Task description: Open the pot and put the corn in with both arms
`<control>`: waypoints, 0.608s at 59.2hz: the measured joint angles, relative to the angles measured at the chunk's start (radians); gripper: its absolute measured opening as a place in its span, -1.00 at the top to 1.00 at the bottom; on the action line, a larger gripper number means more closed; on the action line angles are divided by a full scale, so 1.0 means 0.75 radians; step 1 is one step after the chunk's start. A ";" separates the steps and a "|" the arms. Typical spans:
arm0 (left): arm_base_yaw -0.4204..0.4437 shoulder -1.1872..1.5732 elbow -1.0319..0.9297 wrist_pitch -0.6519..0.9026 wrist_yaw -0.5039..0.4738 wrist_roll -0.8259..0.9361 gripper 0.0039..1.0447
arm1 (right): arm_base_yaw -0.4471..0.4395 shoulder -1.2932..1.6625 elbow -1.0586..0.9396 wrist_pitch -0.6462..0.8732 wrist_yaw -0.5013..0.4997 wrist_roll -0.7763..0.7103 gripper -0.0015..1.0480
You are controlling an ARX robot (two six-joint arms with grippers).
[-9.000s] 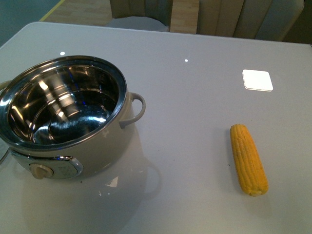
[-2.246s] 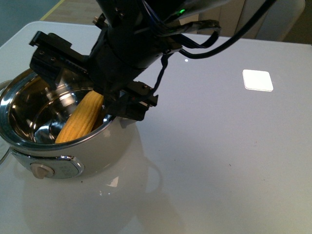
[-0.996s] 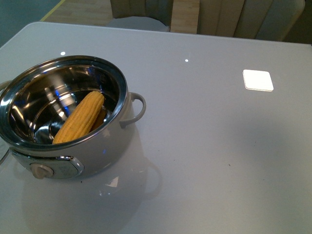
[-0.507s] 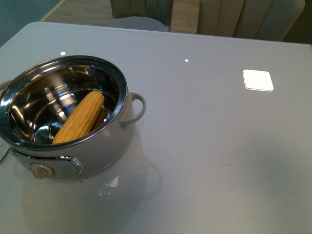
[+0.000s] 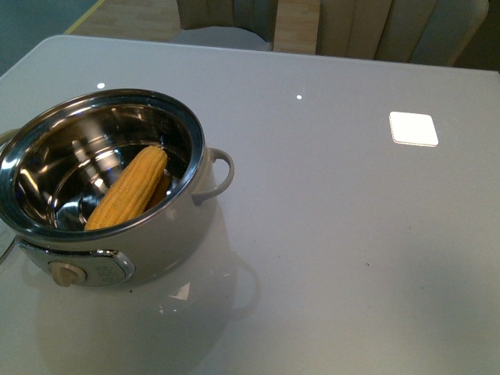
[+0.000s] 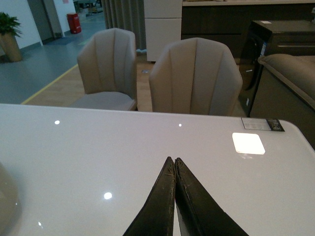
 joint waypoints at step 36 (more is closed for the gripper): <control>0.000 0.000 0.000 0.000 0.000 0.000 -0.87 | 0.000 -0.307 0.000 -0.299 0.000 0.000 0.96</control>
